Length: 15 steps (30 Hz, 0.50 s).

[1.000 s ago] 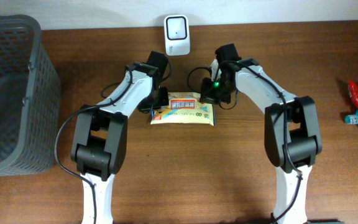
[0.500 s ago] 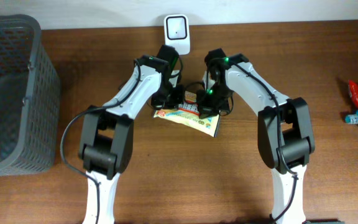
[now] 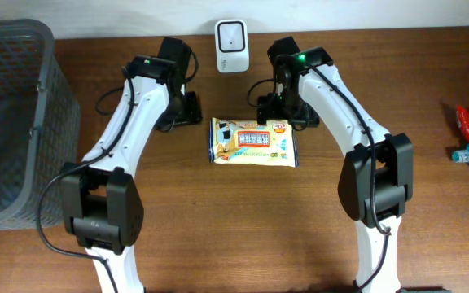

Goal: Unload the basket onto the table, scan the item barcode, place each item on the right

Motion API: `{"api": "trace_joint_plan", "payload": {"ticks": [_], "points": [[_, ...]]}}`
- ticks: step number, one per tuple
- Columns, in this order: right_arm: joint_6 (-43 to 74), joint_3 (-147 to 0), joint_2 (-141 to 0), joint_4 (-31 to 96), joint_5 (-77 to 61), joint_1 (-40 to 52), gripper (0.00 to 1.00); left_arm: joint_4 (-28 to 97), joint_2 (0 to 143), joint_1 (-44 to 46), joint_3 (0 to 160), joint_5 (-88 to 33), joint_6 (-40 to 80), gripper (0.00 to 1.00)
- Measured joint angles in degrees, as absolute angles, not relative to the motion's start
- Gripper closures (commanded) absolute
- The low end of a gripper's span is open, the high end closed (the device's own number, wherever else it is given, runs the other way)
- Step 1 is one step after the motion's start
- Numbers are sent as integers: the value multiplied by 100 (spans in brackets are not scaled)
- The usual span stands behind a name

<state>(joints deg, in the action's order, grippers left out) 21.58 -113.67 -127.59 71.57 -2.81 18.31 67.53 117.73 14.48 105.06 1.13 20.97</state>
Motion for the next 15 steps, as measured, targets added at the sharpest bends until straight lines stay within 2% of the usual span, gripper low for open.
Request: {"api": "trace_joint_plan", "payload": {"ticks": [2, 4, 7, 10, 13, 14, 15], "points": [[1957, -11367, -12759, 7137, -429, 1837, 1, 6632, 11791, 1382, 10506, 115, 2106, 1], [1118, -11367, -12759, 7011, -764, 1933, 1, 6539, 11834, 1269, 10506, 115, 2106, 1], [-781, -11365, -12759, 6879, -906, 2383, 1, 6643, 12156, 884, 10506, 110, 2388, 1], [-1406, -11362, -12759, 6145, -648, 2536, 1, 6831, 12239, 421, 10499, 113, 2552, 1], [-2106, -11299, -12761, 6143, -554, 2528, 1, 6840, 12239, 427, 10499, 108, 2582, 1], [-2670, -11017, -12735, 6025, -552, 2528, 4, 6838, 12239, 427, 10499, 110, 2582, 1], [-3044, -10737, -12726, 6018, -556, 2528, 23, 6849, 12239, 427, 10499, 110, 2582, 1]]}}
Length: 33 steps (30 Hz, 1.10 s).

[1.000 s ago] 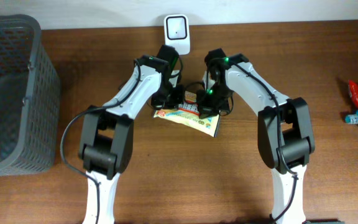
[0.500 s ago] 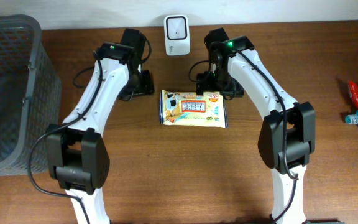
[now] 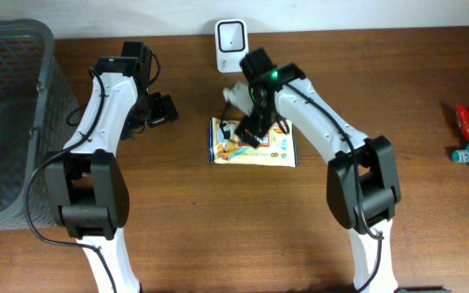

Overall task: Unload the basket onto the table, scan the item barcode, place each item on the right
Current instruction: 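Grasp and lift the wet-wipes pack with the right gripper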

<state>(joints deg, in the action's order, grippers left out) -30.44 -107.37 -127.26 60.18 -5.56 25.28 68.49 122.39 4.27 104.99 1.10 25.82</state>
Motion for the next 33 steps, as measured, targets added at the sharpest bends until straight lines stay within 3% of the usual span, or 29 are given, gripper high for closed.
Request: {"api": "trace_joint_plan", "payload": {"ticks": [1, 2, 5, 8, 9, 10, 11, 17, 19, 23, 27, 30, 33], "points": [[-3555, -10368, -12759, 6042, -545, 2528, 36, 6851, 12239, 427, 10499, 108, 2582, 1], [-3962, -10173, -12759, 6020, -523, 2528, 36, 6853, 12239, 427, 10499, 110, 2582, 1], [-4322, -9979, -12757, 5441, -502, 2517, 6, 6853, 12239, 427, 10499, 110, 2582, 1], [-4318, -9758, -12746, 4943, -552, 2512, 1, 6849, 12239, 427, 10499, 110, 2585, 1], [-4307, -9754, -12746, 4853, -574, 2512, 57, 6858, 12239, 427, 10499, 110, 2585, 1], [-4303, -9754, -12746, 4821, -587, 2512, 90, 6855, 12239, 427, 10499, 110, 2585, 1], [-4300, -9747, -12746, 4792, -615, 2512, 96, 6855, 12239, 427, 10499, 110, 2585, 1], [-2652, -9880, -12661, 4814, -652, 2488, 96, 6855, 12239, 427, 10499, 110, 2585, 1], [-2259, -10396, -12678, 5575, -1632, 2316, 96, 6855, 12239, 427, 10499, 110, 2585, 1], [-1651, -11432, -12637, 6552, -5107, 1162, 96, 6869, 12239, 427, 10495, 110, 2602, 1], [-1658, -11452, -12637, 7907, -6292, -62, 96, 6855, 12239, 427, 10495, 110, 2600, 1], [-2604, -11487, -12637, 9378, -6442, -211, 96, 6864, 12239, 427, 10492, 110, 2602, 1], [-3328, -11489, -12637, 9708, -6462, -119, 96, 6858, 12239, 427, 10492, 110, 2600, 1]]}}
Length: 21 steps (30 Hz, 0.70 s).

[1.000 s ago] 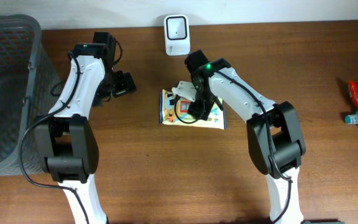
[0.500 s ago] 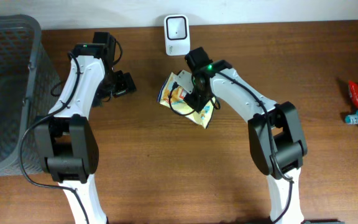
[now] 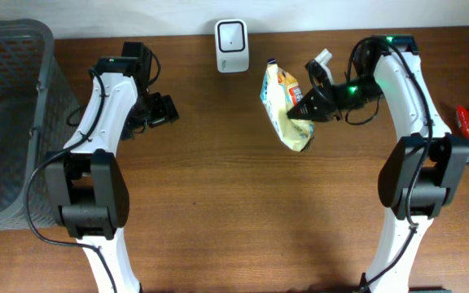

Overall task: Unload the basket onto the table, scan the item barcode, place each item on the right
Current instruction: 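Grasp and lift the wet-wipes pack with the right gripper, then hold the wet-wipes pack over the scanner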

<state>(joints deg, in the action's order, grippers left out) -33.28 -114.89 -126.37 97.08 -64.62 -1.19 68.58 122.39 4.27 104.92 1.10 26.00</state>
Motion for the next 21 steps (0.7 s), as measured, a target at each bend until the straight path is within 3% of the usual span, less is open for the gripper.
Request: {"api": "trace_joint_plan", "payload": {"ticks": [9, 19, 21], "points": [[-3472, -11489, -12637, 9710, -6154, 1253, 96, 6855, 12239, 427, 10492, 110, 2600, 1], [-3472, -11489, -12637, 9697, -5850, 1308, 96, 6855, 12239, 427, 10492, 110, 2602, 1], [-3286, -11485, -12637, 9164, -5937, 1282, 96, 6862, 12239, 427, 10492, 110, 2602, 1]]}}
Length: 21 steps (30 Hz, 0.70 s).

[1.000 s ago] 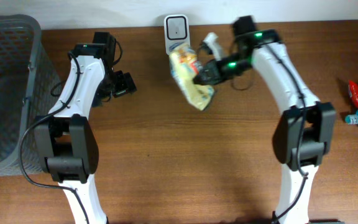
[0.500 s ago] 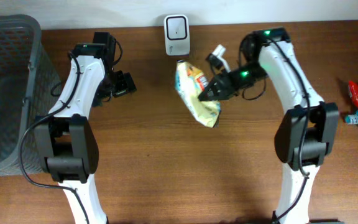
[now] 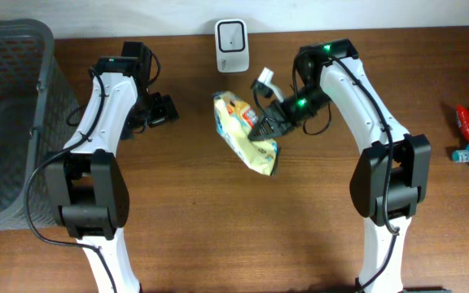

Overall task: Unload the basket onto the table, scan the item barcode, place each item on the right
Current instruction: 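Hold the wet-wipes pack over the scanner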

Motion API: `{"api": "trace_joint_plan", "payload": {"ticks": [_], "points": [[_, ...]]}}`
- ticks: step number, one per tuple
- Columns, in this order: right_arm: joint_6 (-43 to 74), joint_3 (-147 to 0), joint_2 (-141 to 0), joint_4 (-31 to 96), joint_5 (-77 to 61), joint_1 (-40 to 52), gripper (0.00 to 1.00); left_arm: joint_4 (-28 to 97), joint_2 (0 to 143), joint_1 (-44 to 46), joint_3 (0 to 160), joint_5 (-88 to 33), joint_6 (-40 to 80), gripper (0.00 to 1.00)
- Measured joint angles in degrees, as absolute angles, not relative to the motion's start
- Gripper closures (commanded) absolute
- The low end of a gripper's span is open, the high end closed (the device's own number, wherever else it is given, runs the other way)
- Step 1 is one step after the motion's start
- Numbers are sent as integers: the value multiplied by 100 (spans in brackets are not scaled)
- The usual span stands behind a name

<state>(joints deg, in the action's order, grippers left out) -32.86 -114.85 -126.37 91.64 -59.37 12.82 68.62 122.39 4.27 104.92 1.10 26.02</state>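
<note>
My right gripper (image 3: 260, 130) is shut on a yellow snack packet (image 3: 243, 132), which hangs tilted above the table's middle. The packet sits just below and slightly right of the white barcode scanner (image 3: 231, 35) at the back edge. Its printed face shows only partly and no barcode can be made out. My left gripper (image 3: 163, 111) hovers at the back left, away from the packet; its jaws are too small and dark to judge.
A dark mesh basket (image 3: 15, 122) fills the left side. Red and blue wrapped items lie at the far right edge. The wooden table (image 3: 218, 236) spreads in front of both arms.
My right gripper with the packet has shifted left, from right of the scanner to nearly beneath it. The left arm has stayed put.
The packet first lay flat in the table's middle with both arms behind it. Then my right gripper was down on the packet and the left arm had swung left. Later the packet was held in the air at the right, and now it hangs near the scanner.
</note>
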Motion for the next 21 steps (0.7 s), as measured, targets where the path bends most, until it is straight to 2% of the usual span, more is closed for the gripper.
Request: {"api": "trace_joint_plan", "payload": {"ticks": [4, 7, 10, 13, 16, 21], "points": [[-624, -11410, -12628, 5695, -6001, 875, 96, 6845, 12239, 427, 10492, 110, 2602, 1], [1192, -11413, -12628, 3201, -3938, 1173, 96, 6869, 12241, 432, 10488, 110, 2602, 1], [1693, -11413, -12626, 1809, -1765, 1800, 96, 6855, 12241, 432, 10488, 110, 2602, 1], [1809, -11410, -12715, 915, -757, 2198, 96, 6855, 12241, 432, 10488, 110, 2602, 1], [1828, -11413, -13096, -51, -298, 2252, 96, 6860, 12241, 432, 10488, 110, 2602, 1], [1846, -11413, -13786, -491, 54, 2244, 96, 6858, 12241, 432, 10488, 110, 2602, 1]]}}
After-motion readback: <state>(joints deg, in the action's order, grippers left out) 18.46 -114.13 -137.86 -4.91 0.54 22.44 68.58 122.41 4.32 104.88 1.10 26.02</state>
